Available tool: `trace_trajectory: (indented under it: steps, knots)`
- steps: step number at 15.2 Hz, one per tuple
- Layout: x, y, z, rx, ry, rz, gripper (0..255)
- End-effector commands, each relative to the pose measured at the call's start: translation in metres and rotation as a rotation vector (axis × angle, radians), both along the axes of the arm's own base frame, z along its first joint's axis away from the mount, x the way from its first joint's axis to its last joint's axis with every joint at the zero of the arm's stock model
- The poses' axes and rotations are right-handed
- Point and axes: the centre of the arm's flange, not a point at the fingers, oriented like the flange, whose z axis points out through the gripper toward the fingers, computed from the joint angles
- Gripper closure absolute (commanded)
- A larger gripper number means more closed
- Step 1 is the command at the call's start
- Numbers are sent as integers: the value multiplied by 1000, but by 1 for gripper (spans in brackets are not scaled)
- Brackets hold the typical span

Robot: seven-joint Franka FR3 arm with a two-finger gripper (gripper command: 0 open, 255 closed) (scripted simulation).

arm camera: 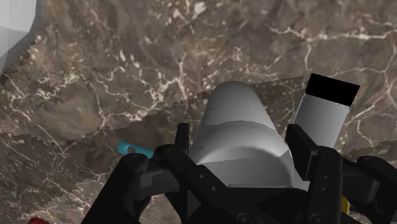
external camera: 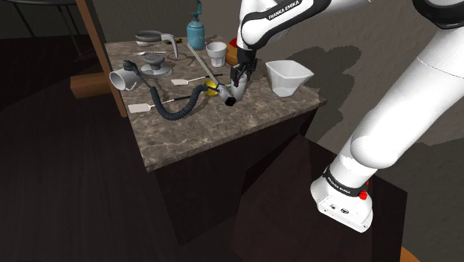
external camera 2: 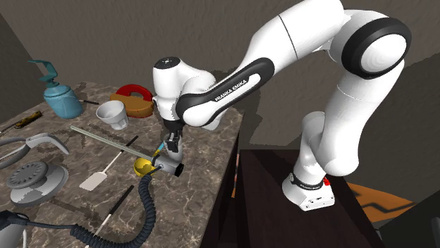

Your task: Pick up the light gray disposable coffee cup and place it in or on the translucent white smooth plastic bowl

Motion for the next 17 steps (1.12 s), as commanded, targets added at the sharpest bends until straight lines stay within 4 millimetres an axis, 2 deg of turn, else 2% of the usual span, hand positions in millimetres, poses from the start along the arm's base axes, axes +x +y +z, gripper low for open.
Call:
trace_trajectory:
  steps: [1,4,17]
  knots:
    - [0,0,0,0,0,-1,255]
    - [0,0,0,0,0,0,255]
    - [0,0,68,0,0,0,255]
